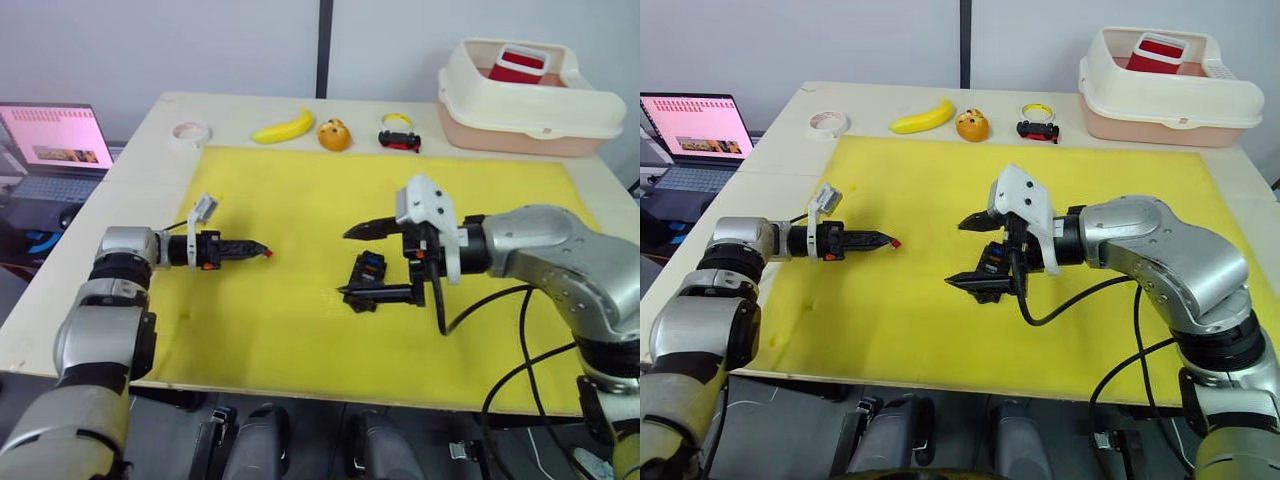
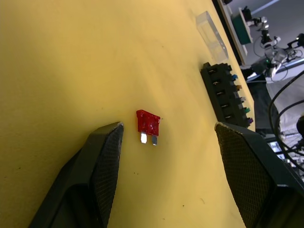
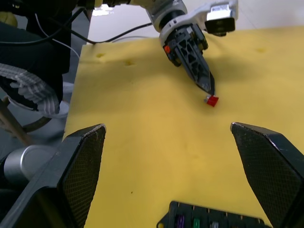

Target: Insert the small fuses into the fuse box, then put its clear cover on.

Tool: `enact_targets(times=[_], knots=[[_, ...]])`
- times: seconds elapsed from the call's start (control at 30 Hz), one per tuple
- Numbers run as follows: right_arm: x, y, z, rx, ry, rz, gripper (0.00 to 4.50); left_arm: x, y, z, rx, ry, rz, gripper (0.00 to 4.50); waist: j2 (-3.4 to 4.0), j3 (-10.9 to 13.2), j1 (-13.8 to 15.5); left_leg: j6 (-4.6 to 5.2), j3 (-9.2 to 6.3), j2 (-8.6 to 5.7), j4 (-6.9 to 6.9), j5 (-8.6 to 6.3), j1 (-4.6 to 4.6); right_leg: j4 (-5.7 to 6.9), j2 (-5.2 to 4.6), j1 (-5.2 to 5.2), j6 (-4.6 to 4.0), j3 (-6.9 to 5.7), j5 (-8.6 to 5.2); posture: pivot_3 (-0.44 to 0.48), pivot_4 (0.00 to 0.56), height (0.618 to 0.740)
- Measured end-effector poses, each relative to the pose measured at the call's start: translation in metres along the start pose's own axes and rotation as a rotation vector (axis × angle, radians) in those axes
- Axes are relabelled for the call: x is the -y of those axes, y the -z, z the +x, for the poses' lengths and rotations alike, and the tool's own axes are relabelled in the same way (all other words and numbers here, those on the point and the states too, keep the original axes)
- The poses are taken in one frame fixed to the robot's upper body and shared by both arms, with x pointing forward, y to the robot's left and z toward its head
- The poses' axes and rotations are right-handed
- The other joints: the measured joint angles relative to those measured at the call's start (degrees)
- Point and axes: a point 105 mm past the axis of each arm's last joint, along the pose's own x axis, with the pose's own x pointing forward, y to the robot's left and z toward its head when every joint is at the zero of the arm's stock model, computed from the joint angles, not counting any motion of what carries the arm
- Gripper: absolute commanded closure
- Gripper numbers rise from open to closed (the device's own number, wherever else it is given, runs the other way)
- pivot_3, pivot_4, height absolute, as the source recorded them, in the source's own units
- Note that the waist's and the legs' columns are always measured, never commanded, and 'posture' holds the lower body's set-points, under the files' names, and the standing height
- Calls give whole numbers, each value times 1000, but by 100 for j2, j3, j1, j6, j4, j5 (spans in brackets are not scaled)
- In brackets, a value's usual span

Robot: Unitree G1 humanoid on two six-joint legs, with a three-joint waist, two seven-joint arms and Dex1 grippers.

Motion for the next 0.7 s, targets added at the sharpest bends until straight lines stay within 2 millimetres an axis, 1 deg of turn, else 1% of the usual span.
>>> enact_targets(times=[0.3,0.37,0.4,0.53,0.7], knots=[[3,-3,2,2,-8,14,0,2,0,4,5,13,-5,1261,0,0,5,0,-2,-1,1,0,-2,-4,-1,2,2,-3,1,0,150,740],[3,-5,2,8,-13,19,0,2,0,6,3,14,-3,1772,0,0,9,0,-2,-2,1,0,-1,-4,-1,4,4,-3,2,0,150,740],[3,-5,3,7,-11,20,0,1,0,7,2,8,-4,2125,0,0,12,1,-3,-2,1,0,-2,-6,-2,4,5,-4,3,0,150,740],[1,0,3,-9,-2,42,0,-1,4,13,-4,8,-18,4045,0,0,10,3,-2,-4,1,-2,-6,-10,-4,3,6,-4,3,0,150,740],[-2,1,1,-18,0,46,0,-1,5,15,-14,11,-4,4045,0,0,3,3,-3,-3,1,-1,-2,-6,-3,4,6,-4,4,0,150,740]])
